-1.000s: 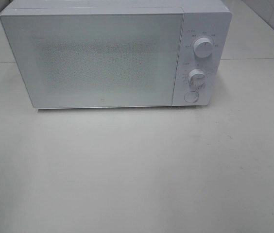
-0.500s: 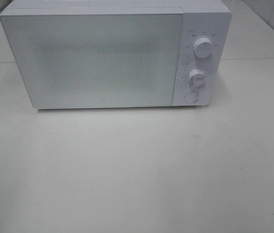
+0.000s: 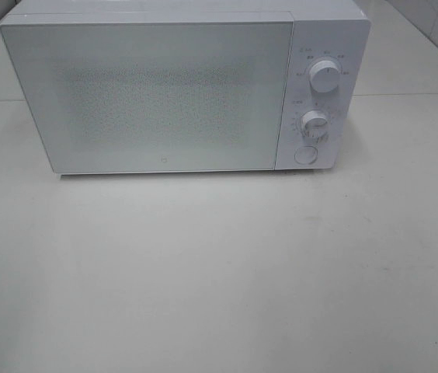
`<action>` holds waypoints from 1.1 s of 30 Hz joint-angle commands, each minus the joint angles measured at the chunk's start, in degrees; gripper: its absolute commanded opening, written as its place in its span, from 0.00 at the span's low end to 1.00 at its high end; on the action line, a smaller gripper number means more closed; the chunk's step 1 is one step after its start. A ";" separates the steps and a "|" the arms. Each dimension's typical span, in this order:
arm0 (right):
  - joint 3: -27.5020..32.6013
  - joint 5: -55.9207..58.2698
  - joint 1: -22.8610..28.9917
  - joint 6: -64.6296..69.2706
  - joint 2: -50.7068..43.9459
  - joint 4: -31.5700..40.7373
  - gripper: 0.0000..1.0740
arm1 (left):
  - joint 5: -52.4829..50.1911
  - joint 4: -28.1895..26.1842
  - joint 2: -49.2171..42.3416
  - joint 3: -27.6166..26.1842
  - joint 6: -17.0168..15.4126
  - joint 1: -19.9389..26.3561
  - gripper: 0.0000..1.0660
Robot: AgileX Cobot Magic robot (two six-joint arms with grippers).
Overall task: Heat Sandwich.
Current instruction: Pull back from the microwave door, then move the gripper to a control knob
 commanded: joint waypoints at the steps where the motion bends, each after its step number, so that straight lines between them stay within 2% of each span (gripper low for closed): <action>1: 0.11 -0.29 -0.40 0.63 -1.49 -0.11 0.71 | -0.46 -0.40 -1.60 0.29 -0.34 0.00 0.97; 25: 0.11 -0.29 -0.40 0.63 -1.49 -0.11 0.71 | -0.46 -0.40 -1.60 0.29 -0.34 0.00 0.97; 33: -2.81 -2.46 -0.40 0.63 1.26 0.11 0.71 | -0.46 -0.40 -1.60 0.29 -0.34 0.00 0.97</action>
